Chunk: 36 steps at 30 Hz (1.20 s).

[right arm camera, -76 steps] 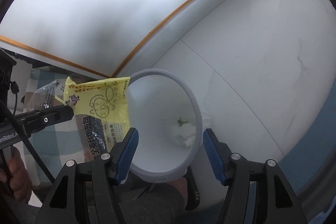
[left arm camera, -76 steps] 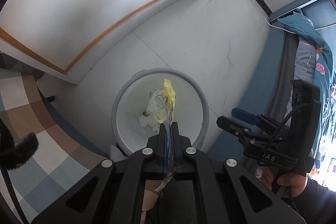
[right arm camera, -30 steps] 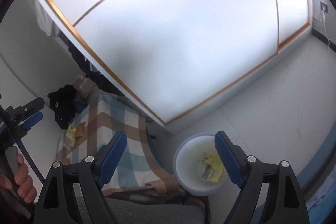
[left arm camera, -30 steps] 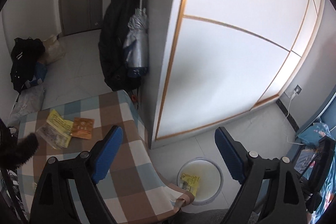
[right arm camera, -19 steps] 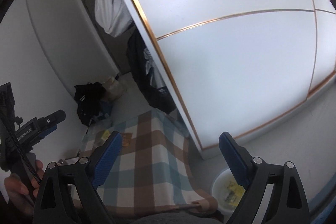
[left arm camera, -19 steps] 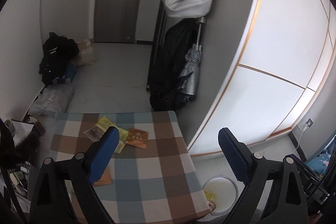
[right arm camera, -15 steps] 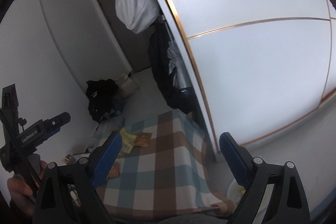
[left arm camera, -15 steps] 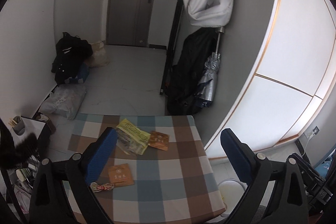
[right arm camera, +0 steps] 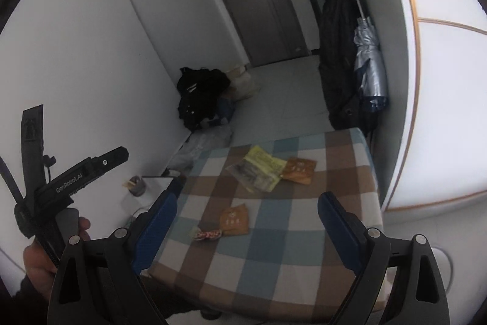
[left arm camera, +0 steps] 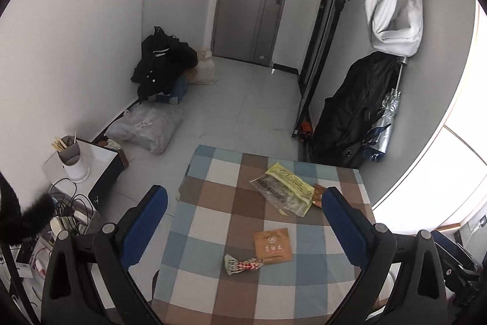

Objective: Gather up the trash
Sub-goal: 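Lower the right tool onto the large brown paper packet and close on it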

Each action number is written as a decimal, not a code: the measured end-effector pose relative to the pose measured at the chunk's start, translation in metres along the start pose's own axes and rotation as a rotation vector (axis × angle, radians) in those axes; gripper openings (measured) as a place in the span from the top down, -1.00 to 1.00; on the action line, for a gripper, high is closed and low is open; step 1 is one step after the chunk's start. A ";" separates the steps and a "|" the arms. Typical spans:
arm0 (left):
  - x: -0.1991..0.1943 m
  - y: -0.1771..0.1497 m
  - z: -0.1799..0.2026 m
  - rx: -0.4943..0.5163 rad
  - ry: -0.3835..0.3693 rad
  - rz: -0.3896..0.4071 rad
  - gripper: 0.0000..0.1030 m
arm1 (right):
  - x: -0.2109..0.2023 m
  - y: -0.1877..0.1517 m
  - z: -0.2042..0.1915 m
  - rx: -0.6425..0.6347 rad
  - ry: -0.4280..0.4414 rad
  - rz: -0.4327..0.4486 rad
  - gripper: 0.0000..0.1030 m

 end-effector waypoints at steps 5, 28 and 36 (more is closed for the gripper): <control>0.019 -0.015 -0.030 -0.049 0.010 -0.047 -0.94 | 0.035 -0.017 -0.016 -0.016 -0.015 -0.082 -0.83; 0.064 -0.041 -0.101 -0.212 -0.071 -0.227 -0.93 | 0.211 -0.064 -0.024 -0.147 -0.248 -0.422 -0.80; 0.068 -0.041 -0.111 -0.265 -0.062 -0.240 -0.93 | 0.239 -0.082 -0.035 -0.268 -0.282 -0.445 -0.77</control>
Point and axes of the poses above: each gripper's, at about its wrist camera, not at the fingertips, and x roughly the way its jaws point, z to its right, y to its top, the point moved 4 cm from there along x, roughly the way its jaws point, and after that the axes turned 8 degrees about x, right-handed, at the moved point
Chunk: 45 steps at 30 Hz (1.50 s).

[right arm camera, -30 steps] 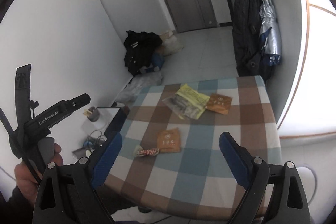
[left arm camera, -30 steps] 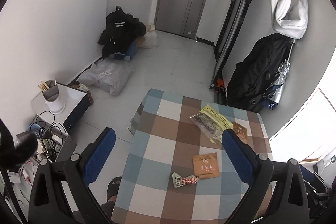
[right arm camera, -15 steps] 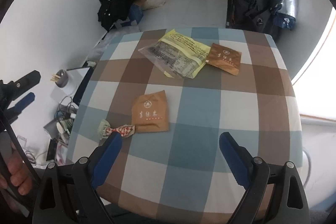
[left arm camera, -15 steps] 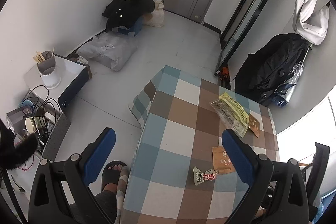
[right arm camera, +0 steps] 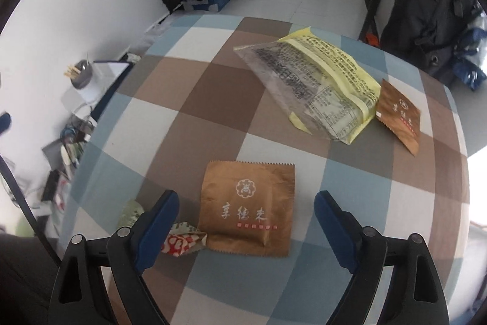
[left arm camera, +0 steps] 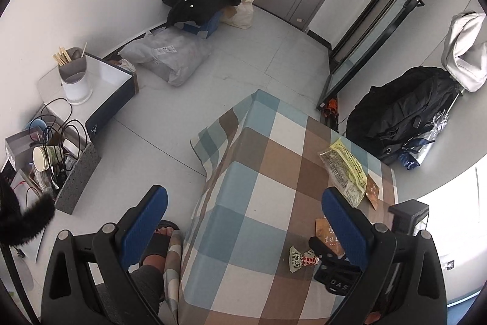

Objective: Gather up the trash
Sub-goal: 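Lower the right tool onto the large brown paper packet and close on it, then lift the brown packet with the right tool while the left tool moves over the red-and-white candy wrapper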

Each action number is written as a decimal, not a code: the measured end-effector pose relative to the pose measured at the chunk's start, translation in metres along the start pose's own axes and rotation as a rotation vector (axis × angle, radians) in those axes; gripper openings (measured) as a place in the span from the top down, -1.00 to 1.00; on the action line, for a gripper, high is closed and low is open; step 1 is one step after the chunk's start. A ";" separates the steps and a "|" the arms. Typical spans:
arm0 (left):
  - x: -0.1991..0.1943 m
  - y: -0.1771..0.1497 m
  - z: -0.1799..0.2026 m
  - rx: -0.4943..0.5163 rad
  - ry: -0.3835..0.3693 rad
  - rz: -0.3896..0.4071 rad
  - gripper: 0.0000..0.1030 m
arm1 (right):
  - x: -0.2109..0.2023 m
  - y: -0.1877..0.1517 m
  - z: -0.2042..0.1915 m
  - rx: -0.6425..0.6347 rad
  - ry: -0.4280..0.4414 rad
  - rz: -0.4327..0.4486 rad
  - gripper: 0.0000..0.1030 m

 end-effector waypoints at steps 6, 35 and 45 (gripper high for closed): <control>0.007 0.000 0.000 0.008 0.023 -0.018 -0.94 | -0.002 -0.003 -0.003 -0.040 -0.008 0.042 -0.67; 0.030 -0.012 0.002 0.015 0.083 -0.087 -0.94 | -0.011 -0.002 0.041 0.113 0.217 0.071 0.83; 0.035 -0.014 -0.004 0.002 0.068 -0.113 -0.94 | -0.003 0.014 0.034 0.114 0.251 0.092 0.57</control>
Point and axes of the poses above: each gripper's, at about its wrist camera, not at the fingertips, and x roughly the way its jaws point, z to its right, y to its top, the point moved 4 cm from there along x, roughly the way its jaws point, and after that the axes turned 8 degrees about x, right-handed, at the moved point
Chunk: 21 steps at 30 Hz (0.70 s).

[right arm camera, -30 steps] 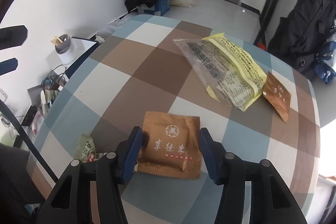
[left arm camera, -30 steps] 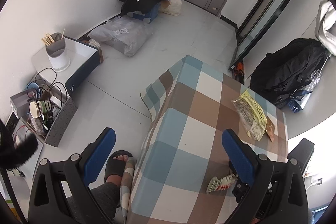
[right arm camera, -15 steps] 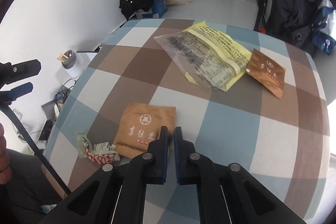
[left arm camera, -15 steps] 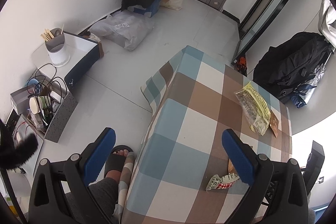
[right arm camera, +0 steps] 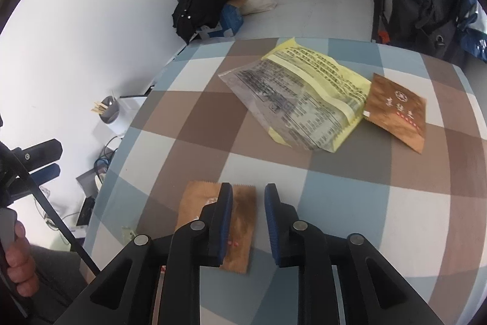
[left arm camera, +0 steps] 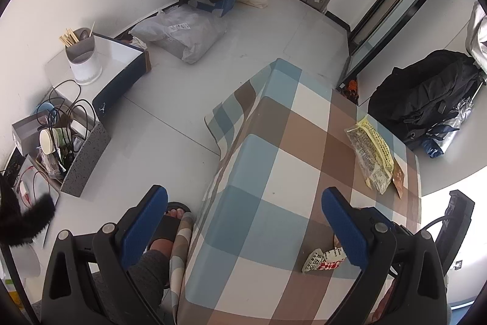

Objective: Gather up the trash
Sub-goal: 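Lift the brown packet with the right tool while the left tool moves over the red-and-white candy wrapper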

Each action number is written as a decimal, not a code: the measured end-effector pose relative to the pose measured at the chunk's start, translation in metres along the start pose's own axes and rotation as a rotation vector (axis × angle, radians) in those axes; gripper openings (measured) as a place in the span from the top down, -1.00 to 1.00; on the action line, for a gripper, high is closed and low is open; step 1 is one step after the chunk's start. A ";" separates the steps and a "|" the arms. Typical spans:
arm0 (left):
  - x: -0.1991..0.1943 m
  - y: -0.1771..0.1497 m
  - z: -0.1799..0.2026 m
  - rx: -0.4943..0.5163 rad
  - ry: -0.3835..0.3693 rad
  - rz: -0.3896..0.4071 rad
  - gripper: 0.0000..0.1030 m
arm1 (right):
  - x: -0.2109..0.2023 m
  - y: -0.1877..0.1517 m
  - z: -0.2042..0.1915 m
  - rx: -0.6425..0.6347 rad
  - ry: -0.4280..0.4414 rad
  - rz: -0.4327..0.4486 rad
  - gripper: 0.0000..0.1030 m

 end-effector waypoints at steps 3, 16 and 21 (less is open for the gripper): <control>0.000 0.000 0.001 0.010 -0.001 -0.002 -0.94 | 0.003 0.000 -0.007 -0.051 -0.035 -0.009 0.77; 0.013 -0.010 0.022 0.099 -0.056 -0.075 -0.93 | -0.035 0.003 0.006 -0.047 -0.027 0.079 1.00; 0.023 -0.024 0.039 0.146 -0.118 -0.152 -0.93 | -0.063 0.004 0.019 -0.015 0.013 0.126 1.00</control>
Point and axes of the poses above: each gripper's, at about its wrist camera, not at the fingertips, and x roughly the way its jaws point, z to its right, y to its top, the point moved 4 cm from there along x, roughly the way its jaws point, and after that the axes turned 8 degrees about x, right-handed, at the moved point
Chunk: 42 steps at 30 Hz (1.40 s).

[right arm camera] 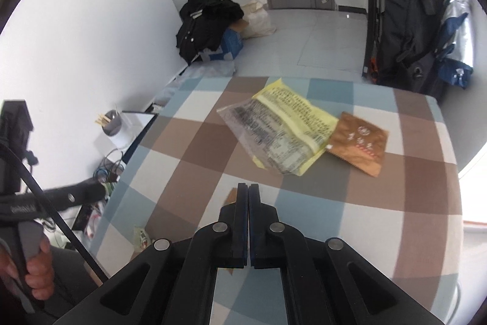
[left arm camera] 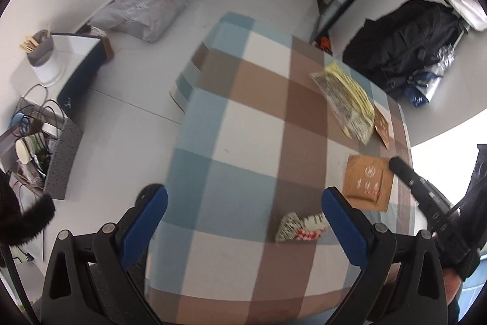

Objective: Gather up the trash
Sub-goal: 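Lift the brown packet with the right tool while the left tool moves over the red-and-white candy wrapper, then close the left tool on the red-and-white candy wrapper and lift it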

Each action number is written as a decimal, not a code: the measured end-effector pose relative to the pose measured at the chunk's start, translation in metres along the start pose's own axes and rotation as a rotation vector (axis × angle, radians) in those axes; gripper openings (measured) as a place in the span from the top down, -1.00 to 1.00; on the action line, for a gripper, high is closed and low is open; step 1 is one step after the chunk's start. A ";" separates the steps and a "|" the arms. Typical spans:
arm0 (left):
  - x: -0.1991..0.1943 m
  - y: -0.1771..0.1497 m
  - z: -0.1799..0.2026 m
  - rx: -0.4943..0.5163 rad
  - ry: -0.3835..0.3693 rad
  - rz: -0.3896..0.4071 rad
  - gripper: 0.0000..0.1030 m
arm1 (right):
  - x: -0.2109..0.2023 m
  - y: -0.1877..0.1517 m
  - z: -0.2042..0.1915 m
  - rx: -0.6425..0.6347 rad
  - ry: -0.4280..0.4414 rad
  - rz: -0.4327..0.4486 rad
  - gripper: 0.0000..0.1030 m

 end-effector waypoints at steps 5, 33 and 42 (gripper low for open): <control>0.014 -0.011 0.020 0.052 -0.019 -0.063 -0.93 | -0.019 0.002 0.010 0.009 0.010 0.028 1.00; 0.024 -0.048 0.072 0.394 0.030 -0.107 0.50 | -0.061 -0.004 0.050 0.074 -0.001 0.081 1.00; 0.023 -0.050 0.075 0.398 0.002 -0.120 0.51 | -0.061 -0.005 0.049 0.070 0.003 0.081 1.00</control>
Point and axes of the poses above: each gripper's, at about its wrist camera, not at the fingertips, and x roughly the way its jaws point, z to its right, y to its top, the point moved 4 cm from there along x, roughly the way its jaws point, and after that the axes turned 8 degrees about x, right-handed, at the moved point
